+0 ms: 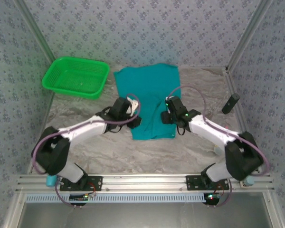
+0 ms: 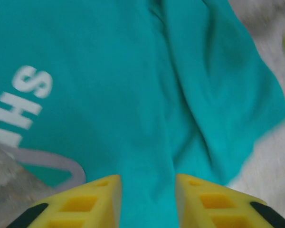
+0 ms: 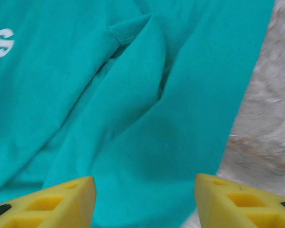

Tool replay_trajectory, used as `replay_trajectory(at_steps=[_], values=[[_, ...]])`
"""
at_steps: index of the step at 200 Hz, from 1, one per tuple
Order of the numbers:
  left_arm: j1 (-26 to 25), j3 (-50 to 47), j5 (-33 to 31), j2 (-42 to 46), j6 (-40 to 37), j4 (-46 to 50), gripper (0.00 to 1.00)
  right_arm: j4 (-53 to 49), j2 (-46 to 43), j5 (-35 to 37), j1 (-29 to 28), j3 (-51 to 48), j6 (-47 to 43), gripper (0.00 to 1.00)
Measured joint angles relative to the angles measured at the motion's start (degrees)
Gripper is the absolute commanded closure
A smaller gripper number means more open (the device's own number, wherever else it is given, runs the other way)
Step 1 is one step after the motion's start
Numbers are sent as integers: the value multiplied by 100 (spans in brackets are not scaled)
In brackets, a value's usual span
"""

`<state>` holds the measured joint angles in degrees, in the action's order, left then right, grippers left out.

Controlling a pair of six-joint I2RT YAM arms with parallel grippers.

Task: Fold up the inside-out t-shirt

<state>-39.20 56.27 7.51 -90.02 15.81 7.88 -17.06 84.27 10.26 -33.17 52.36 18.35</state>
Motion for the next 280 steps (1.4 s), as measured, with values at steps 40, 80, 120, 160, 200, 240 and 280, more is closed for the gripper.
replay_trajectory(at_steps=[40, 80, 120, 160, 200, 240, 280], values=[[-138, 575, 39, -1349, 643, -197, 66, -140, 745, 426, -378, -52, 1158, 74], [-518, 87, -205, -1499, 1080, -566, 67, -404, 444, 949, -507, -883, 2236, 98], [-669, -1169, -201, -507, 1563, -866, 63, -1397, -785, 1231, -874, -1425, 3145, 79], [-1051, -1375, 11, 367, 1443, 170, 49, -1770, -1674, 804, -925, -1248, 2430, 67], [-933, -409, 216, 586, 664, 393, 52, -984, -743, -623, -713, 79, 1189, 71], [-345, 195, 1008, -527, -251, -219, 53, -363, 490, -1064, -481, 496, 1134, 72], [-304, 208, 1294, -1346, -914, -695, 45, -203, 658, -935, -365, 28, 1434, 83]])
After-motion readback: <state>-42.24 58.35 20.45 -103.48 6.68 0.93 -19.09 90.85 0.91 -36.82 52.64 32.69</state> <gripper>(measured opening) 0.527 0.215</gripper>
